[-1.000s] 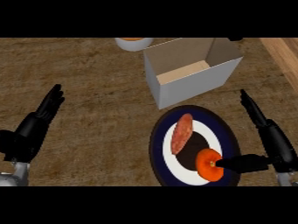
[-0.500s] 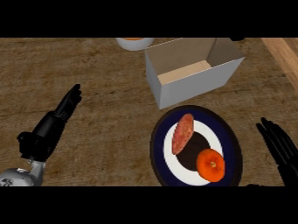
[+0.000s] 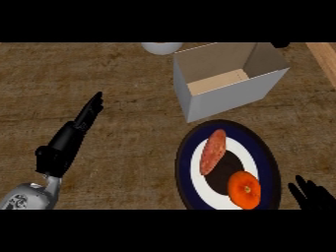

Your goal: Pick the squash from the plate and place it in the cardboard box

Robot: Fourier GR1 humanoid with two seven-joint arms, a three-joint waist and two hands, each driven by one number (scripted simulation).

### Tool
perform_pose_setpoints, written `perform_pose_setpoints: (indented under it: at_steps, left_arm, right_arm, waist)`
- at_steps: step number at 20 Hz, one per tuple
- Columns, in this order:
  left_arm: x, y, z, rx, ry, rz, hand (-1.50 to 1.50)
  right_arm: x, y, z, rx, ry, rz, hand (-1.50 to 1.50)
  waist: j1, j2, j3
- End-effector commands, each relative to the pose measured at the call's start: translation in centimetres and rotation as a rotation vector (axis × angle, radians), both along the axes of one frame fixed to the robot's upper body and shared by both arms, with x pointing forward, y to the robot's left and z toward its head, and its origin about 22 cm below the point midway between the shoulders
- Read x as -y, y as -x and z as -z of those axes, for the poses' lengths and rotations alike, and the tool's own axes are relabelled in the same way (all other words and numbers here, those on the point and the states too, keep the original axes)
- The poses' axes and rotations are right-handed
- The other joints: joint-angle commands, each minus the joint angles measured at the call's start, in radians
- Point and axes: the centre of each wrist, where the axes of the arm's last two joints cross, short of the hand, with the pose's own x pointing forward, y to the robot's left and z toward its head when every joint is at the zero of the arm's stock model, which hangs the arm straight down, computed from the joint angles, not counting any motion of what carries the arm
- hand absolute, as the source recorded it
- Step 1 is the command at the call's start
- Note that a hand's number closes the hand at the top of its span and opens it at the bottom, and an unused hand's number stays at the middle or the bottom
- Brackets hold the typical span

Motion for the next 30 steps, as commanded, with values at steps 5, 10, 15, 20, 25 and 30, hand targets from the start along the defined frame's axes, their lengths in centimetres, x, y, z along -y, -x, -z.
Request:
perform_pose_setpoints:
  at_steps: [5, 10, 15, 20, 25, 30]
  left_arm:
    - [1.4, -0.9, -0.4, 0.0, 0.01, 0.061, 0.0]
    - [0.9, -1.5, -0.7, 0.011, -0.009, 0.063, 0.0]
    - [2.9, -1.8, -2.2, 0.01, 0.01, 0.083, 0.0]
    - [2.4, -0.5, 0.0, -0.003, 0.001, 0.071, 0.0]
    - [3.1, -1.9, -0.1, 0.006, 0.019, 0.072, 0.0]
    - [2.0, -2.6, -0.1, -0.005, 0.005, 0.067, 0.0]
  right_arm:
    - [-4.3, 3.0, -5.1, -0.122, -0.029, 0.115, -1.5]
    - [-6.0, 0.6, -3.2, -0.109, -0.056, 0.131, -1.5]
    - [-7.2, -1.4, -1.1, -0.172, 0.013, 0.162, -1.5]
    - [-6.9, -2.1, 1.3, -0.217, 0.017, 0.176, -1.5]
    - [-7.1, -2.8, 1.1, -0.173, 0.004, 0.164, -1.5]
    - [-8.7, -3.8, 2.5, -0.154, 0.027, 0.145, -1.5]
  waist:
    - [0.047, 0.006, 0.004]
    - [0.059, 0.009, 0.006]
    - [0.062, 0.009, 0.007]
    - [0.062, 0.009, 0.008]
    - [0.059, 0.009, 0.007]
    - [0.06, 0.01, 0.007]
